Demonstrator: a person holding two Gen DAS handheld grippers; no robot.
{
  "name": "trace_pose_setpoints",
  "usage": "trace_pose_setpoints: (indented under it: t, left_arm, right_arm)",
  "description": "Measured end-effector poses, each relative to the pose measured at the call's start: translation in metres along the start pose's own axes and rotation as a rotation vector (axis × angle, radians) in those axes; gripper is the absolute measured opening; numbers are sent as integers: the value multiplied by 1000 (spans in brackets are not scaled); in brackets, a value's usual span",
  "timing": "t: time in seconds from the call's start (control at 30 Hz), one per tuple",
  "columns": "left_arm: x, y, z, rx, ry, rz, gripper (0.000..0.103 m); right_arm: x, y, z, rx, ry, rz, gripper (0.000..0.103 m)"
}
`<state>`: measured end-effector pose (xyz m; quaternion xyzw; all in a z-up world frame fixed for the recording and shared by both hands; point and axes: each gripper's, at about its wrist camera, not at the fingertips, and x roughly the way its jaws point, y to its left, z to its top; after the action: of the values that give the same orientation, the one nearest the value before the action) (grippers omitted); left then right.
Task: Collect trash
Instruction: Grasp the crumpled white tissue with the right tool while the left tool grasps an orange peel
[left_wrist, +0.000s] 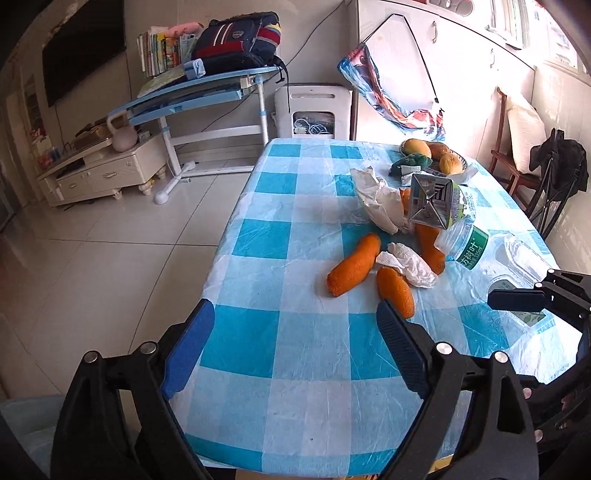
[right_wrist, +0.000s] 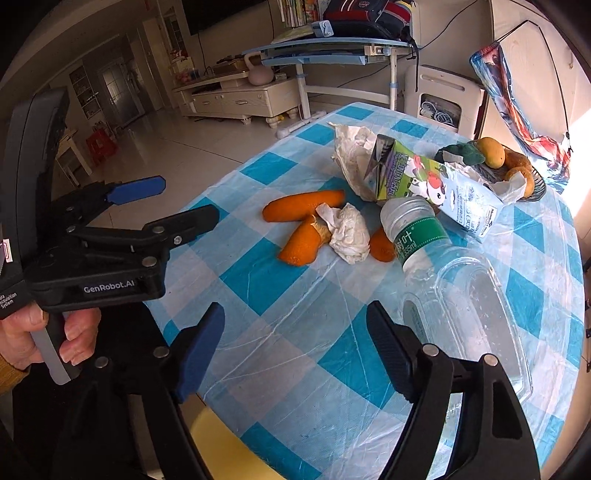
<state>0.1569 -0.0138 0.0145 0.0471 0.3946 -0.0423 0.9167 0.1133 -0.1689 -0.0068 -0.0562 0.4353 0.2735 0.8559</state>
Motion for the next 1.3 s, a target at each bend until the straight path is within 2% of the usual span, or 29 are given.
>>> trace_pose_setpoints:
  t: [0.03,0.2,0.27,0.3,0.33,0.43,0.6,0.73,0.8,0.87,0.97,1.17,1.3]
  left_arm:
    - [9,-1,7,16,20,-15,78]
    - [44,-23,25,149,74,-70,71]
    - [58,-31,27,185,98,-73,61]
    - [66,-32,26,187,117,-81,52]
    - [73,-33,27,182,134,-94,41]
    - [79,-32,30,148,136,-122,24]
    - [72,-20,27,100,132,-142,19]
    - [62,-2,19,49,135,-141,19]
    - [61,6,17,17,140,-141,19]
    - [60,13,15,-15,137,-140,19]
    - [59,19,11,-47,137,-147,19]
    - [55,18,7,-43,125,-153,19]
    - [55,15,6,-36,124,-154,19]
  right_arm:
    - [4,2,3,-23,-5,-21,72]
    - [17,-3,18,-92,-11,-89,60]
    - [21,-8,22,-117,-13,-121,57]
    - [23,-11,23,-124,-10,-128,56]
    - [25,-13,24,-137,-9,-147,55]
    - [29,-13,27,-179,-9,-163,50]
    - [40,-2,37,-271,-10,-141,44]
    - [48,-10,48,-257,13,-103,35]
    - [47,-19,54,-203,6,-42,30]
    - [40,-25,60,-144,-23,59,30]
    - [42,-27,61,-97,6,132,30]
    - [50,-27,60,-108,24,-13,27]
    - [54,-25,58,-143,36,-66,27]
